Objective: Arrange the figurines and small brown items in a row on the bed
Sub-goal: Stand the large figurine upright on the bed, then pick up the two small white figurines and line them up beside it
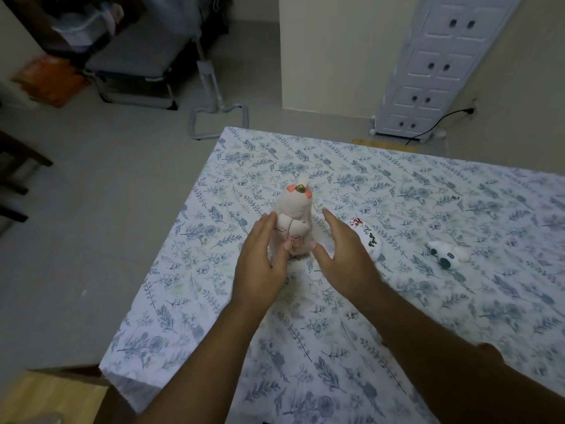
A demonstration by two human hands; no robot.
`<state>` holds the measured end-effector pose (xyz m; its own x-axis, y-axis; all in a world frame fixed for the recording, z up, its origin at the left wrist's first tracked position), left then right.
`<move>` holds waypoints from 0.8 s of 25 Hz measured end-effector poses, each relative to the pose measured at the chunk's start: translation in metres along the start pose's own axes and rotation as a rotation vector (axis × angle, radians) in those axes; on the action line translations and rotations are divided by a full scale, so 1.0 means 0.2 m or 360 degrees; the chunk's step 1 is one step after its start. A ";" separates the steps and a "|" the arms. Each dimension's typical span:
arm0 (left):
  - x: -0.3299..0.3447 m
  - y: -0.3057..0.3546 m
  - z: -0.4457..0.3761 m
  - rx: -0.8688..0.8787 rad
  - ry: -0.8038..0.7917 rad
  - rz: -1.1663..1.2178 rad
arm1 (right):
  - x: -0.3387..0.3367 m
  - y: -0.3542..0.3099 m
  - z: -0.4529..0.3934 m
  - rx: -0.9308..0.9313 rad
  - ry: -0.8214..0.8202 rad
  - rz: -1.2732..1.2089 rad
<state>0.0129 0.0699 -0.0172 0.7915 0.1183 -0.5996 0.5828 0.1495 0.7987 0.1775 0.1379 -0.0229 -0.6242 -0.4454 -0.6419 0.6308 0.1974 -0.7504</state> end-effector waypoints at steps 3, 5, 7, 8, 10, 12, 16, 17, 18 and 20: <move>0.15 0.16 0.18 0.0021 0.0047 -0.0186 | -0.15 0.10 0.22 0.0015 0.0056 0.0421; 0.29 0.27 0.27 0.0021 -0.0003 -0.0298 | -0.23 0.22 0.36 0.0098 -0.0006 0.0608; 0.44 0.36 0.35 -0.0002 -0.0087 -0.0357 | -0.32 0.35 0.50 0.0180 -0.0047 0.0706; 0.52 0.38 0.39 -0.0021 -0.0130 -0.0377 | -0.35 0.41 0.57 0.0213 -0.0064 0.0720; 0.65 0.42 0.45 -0.0064 -0.0204 -0.0397 | -0.42 0.52 0.69 0.0251 -0.0087 0.0714; 0.76 0.47 0.50 -0.0087 -0.0246 -0.0398 | -0.48 0.61 0.78 0.0271 -0.0092 0.0730; 0.85 0.52 0.51 -0.0159 -0.0272 -0.0329 | -0.57 0.72 0.84 0.0328 -0.0090 0.0715; 0.86 0.53 0.49 -0.0171 -0.0267 -0.0321 | -0.60 0.74 0.83 0.0335 -0.0074 0.0709; 0.86 0.53 0.46 -0.0184 -0.0267 -0.0313 | -0.62 0.76 0.81 0.0344 -0.0056 0.0704; 0.84 0.52 0.37 -0.0219 -0.0271 -0.0291 | -0.66 0.79 0.76 0.0376 -0.0021 0.0689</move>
<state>0.2205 0.0331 -0.0320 0.7018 -0.0878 -0.7069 0.6974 0.2867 0.6568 0.4295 0.0952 -0.0330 -0.2766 -0.3776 -0.8837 0.9193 0.1640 -0.3578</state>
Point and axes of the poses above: each hand's wrist, its own z-axis away from the middle knuckle, its own x-axis out of the palm, y = z × x, the point moved 6 cm from there along -z, towards the middle knuckle, and after that the axes turned 11 degrees about -y, right-handed, at the moved point
